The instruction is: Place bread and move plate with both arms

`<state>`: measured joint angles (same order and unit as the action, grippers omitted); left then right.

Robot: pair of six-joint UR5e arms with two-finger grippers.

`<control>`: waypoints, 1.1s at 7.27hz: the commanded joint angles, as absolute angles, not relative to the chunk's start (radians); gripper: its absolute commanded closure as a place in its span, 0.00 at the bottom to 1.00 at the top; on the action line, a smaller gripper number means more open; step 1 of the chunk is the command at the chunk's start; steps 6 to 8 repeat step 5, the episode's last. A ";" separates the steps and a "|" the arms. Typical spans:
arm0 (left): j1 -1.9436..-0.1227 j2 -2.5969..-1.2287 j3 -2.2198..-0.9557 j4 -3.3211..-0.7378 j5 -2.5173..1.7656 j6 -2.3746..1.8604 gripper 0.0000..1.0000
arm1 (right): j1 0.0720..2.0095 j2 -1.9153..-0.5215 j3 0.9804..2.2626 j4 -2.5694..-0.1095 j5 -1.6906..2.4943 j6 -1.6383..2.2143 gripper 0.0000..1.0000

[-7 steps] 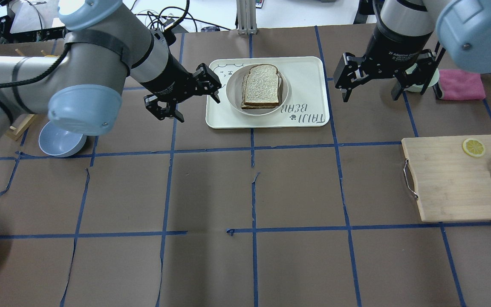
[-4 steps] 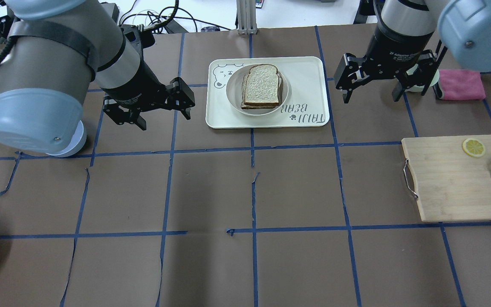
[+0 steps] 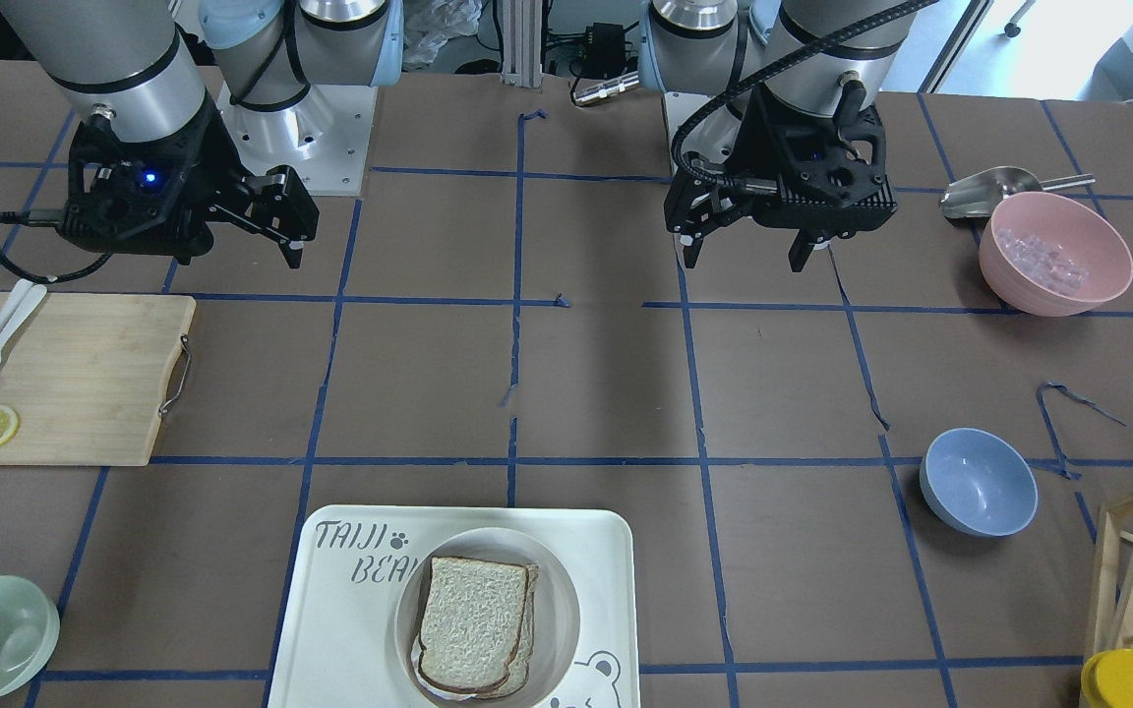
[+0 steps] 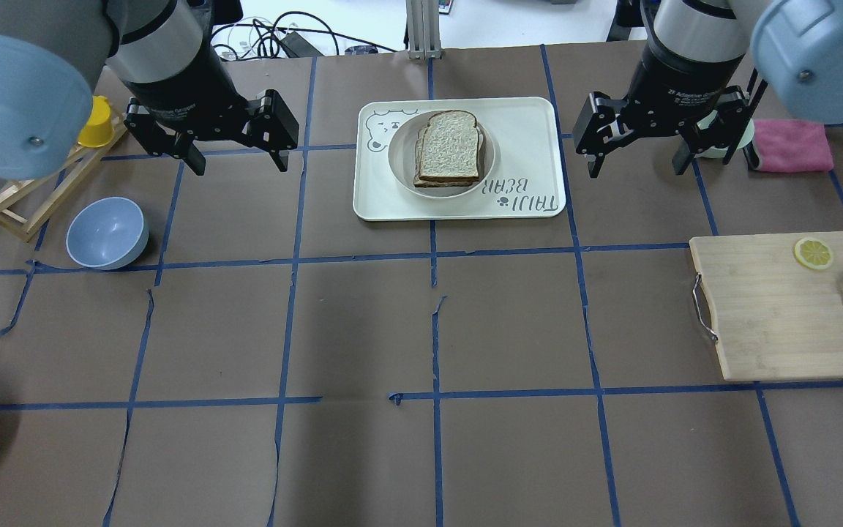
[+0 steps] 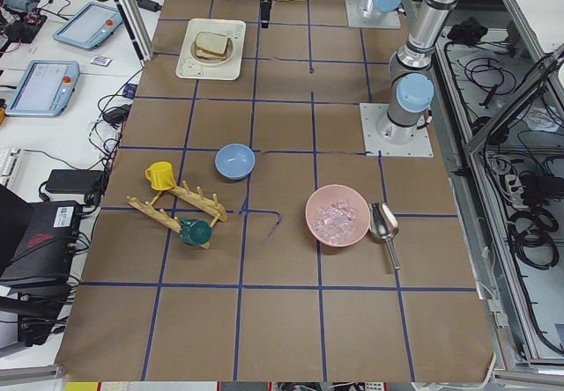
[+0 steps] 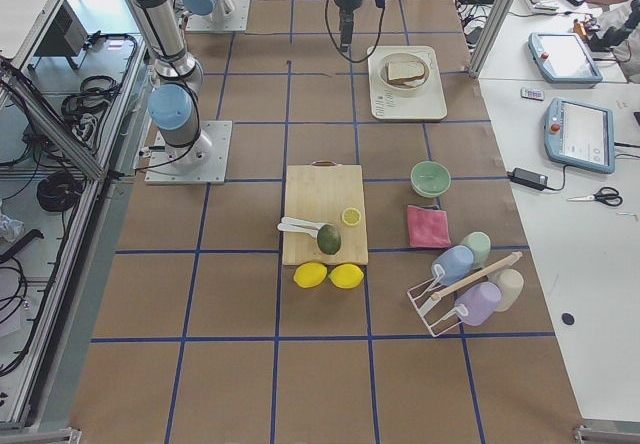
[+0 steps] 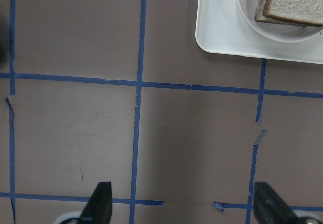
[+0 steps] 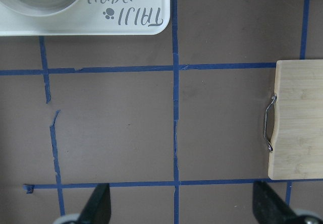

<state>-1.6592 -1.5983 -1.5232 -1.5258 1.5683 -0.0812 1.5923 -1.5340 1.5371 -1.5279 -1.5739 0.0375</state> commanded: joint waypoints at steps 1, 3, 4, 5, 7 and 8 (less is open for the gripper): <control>-1.658 -1.603 -1.523 -1.507 1.571 -0.063 0.00 | 1.591 -1.534 1.539 -1.528 -1.574 0.037 0.00; -1.658 -1.601 -1.523 -1.506 1.571 -0.064 0.00 | 1.592 -1.534 1.539 -1.529 -1.572 0.038 0.00; -1.658 -1.600 -1.525 -1.506 1.568 -0.064 0.00 | 1.592 -1.534 1.540 -1.528 -1.574 0.038 0.00; -1.658 -1.594 -1.525 -1.506 1.569 -0.064 0.00 | 1.592 -1.534 1.540 -1.529 -1.574 0.038 0.00; -1.658 -1.594 -1.525 -1.506 1.569 -0.064 0.00 | 1.592 -1.534 1.540 -1.529 -1.574 0.038 0.00; -1.658 -1.594 -1.525 -1.506 1.569 -0.064 0.00 | 1.592 -1.534 1.540 -1.529 -1.574 0.038 0.00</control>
